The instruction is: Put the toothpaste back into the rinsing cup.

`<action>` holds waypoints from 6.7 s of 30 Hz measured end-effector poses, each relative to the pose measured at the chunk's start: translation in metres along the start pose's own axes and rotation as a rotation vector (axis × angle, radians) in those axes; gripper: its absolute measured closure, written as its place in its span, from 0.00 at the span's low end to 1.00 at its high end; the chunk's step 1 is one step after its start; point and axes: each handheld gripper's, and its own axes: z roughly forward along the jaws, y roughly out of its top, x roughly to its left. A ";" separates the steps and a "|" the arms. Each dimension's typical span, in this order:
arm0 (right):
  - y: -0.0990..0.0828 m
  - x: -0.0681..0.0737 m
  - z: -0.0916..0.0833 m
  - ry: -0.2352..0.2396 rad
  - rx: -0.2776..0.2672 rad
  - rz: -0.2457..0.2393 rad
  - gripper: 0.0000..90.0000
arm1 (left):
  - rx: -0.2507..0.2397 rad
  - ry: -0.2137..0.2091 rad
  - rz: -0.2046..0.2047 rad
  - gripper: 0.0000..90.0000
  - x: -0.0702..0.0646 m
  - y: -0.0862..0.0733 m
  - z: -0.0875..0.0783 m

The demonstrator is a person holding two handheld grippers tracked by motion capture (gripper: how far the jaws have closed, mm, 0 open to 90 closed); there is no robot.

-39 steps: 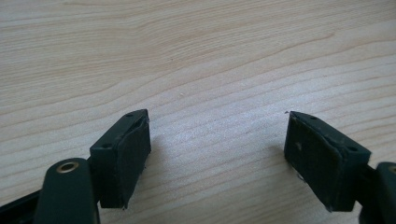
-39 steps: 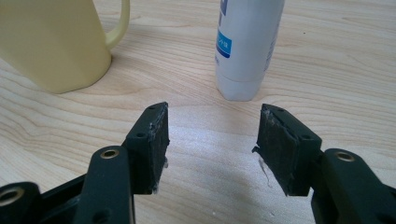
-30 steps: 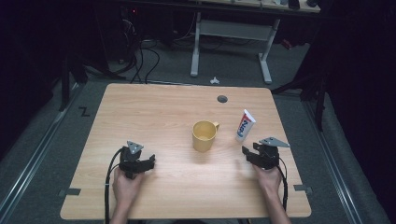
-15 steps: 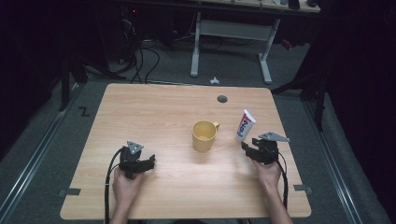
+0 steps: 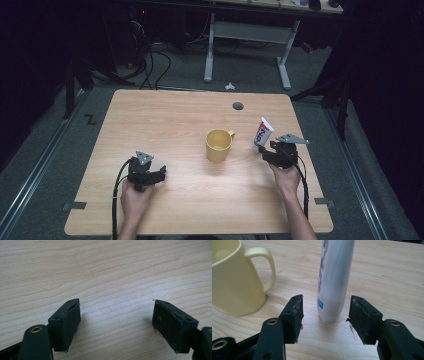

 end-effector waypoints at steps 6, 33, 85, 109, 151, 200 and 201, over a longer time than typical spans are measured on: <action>0.006 0.000 0.003 0.007 -0.002 0.006 0.50 | 0.001 -0.001 0.000 0.26 0.000 0.000 0.000; 0.024 -0.006 0.029 -0.001 -0.005 0.030 0.51 | 0.000 -0.001 0.000 0.26 0.000 0.000 0.000; 0.023 0.000 0.021 0.074 -0.022 -0.036 0.71 | 0.001 -0.002 0.000 0.26 0.000 0.000 0.000; 0.028 0.010 -0.004 0.150 -0.056 -0.087 0.71 | 0.000 -0.001 0.000 0.26 0.000 0.000 0.000; 0.043 0.028 -0.024 0.260 -0.103 -0.105 0.71 | 0.000 -0.001 0.000 0.26 0.000 0.000 0.000; 0.074 0.054 -0.031 0.357 -0.142 -0.146 0.72 | 0.000 -0.001 0.000 0.26 0.000 0.000 0.000; 0.075 0.054 -0.030 0.360 -0.144 -0.145 0.72 | 0.000 -0.001 0.000 0.26 0.000 0.000 0.000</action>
